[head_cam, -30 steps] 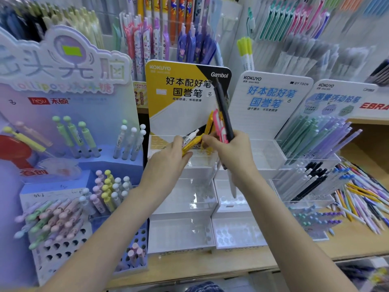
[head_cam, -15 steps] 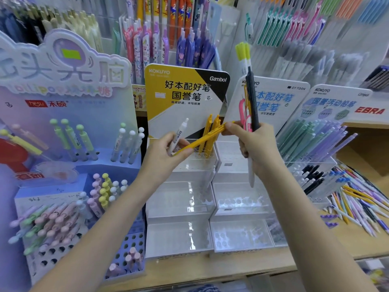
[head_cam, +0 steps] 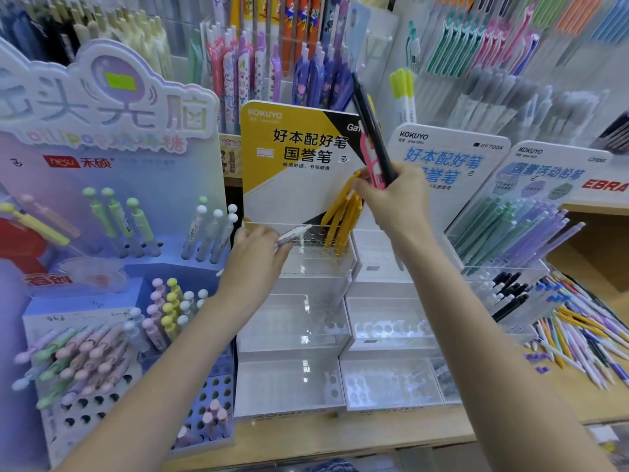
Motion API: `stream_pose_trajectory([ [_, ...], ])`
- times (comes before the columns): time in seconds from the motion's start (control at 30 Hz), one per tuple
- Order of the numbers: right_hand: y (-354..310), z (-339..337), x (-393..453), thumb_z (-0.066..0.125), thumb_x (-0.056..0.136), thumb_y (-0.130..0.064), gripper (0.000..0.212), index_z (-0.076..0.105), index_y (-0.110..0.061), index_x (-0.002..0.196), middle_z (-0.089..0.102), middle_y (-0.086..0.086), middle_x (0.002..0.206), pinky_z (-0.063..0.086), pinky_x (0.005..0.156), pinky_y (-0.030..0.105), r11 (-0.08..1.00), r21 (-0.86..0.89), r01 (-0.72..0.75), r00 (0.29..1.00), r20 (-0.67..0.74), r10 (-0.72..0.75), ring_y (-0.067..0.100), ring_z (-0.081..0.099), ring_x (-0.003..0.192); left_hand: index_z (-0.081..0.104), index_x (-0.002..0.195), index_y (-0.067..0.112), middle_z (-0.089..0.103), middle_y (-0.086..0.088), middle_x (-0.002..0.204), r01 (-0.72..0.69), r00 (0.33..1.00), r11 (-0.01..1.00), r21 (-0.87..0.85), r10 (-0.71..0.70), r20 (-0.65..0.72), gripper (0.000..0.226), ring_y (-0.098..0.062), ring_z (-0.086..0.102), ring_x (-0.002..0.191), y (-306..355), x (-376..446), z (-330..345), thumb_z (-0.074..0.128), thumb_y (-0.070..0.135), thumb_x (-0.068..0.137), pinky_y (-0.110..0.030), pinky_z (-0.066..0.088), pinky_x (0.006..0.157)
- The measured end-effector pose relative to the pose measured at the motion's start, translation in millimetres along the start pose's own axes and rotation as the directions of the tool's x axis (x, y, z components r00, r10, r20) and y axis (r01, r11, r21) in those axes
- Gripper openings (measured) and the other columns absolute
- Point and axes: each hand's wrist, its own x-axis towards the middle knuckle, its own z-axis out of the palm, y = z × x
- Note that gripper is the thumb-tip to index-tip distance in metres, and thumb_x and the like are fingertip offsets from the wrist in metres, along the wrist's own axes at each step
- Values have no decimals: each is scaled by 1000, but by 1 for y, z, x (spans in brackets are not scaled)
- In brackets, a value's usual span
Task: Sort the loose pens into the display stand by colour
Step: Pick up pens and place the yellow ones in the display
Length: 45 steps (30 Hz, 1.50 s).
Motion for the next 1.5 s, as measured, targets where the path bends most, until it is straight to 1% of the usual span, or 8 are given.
stream_pose_trajectory([
  [0.13,-5,-1,3,67,80,-12,12,65,0,78,51,3,57,31,42,14,981,-146,129,991,64,-121,11,39,46,62,89,1,56,-13,93,35,999,999,-25,-36,-6,31,-31,43,94,7,1,-3,47,27,96,-30,27,79],
  [0.27,-6,-7,1,67,81,-12,10,67,-2,82,52,-3,57,34,42,12,957,-214,197,976,132,-172,7,40,46,57,87,3,53,-12,101,78,994,996,-33,-75,85,30,-31,41,102,8,2,-6,44,28,97,-30,27,83],
  [0.5,-8,-2,10,61,87,-16,14,68,-9,97,64,10,85,52,65,37,812,-441,383,914,309,-263,24,58,71,60,95,2,54,-14,109,57,993,998,31,-60,102,33,-32,41,104,11,2,-7,42,29,98,-32,27,88],
  [0.73,-15,6,37,57,89,-18,15,64,-11,99,55,4,81,45,63,31,605,-577,549,817,523,-243,23,55,75,61,92,1,55,-15,110,83,990,996,-14,-81,117,34,-32,42,103,8,5,-6,43,29,97,-35,30,85],
  [1.07,-16,14,40,59,88,-19,17,61,-14,104,56,5,86,45,64,33,594,-623,509,848,481,-221,24,56,77,61,95,2,55,-15,110,67,992,998,15,-69,104,33,-32,41,102,10,4,-6,42,29,97,-32,27,82],
  [1.23,-12,17,38,58,88,-21,16,61,-13,102,57,7,88,52,68,38,602,-636,484,866,447,-225,28,60,80,51,78,7,54,-16,108,89,990,996,-3,-88,110,29,-34,41,102,14,1,-8,42,27,97,-31,26,82],
  [1.4,-5,13,37,58,90,-21,20,60,-11,107,54,3,85,41,59,30,607,-657,448,888,407,-216,22,53,72,53,78,6,55,-18,104,95,989,995,-16,-93,119,30,-36,43,103,13,3,-9,43,27,97,-31,26,82],
  [1.5,-2,16,33,56,90,-22,24,59,-10,111,58,7,91,51,63,36,601,-665,444,889,410,-204,25,58,76,51,76,7,55,-19,104,92,990,996,0,-92,110,29,-37,43,103,15,3,-9,43,27,97,-32,26,80],
])
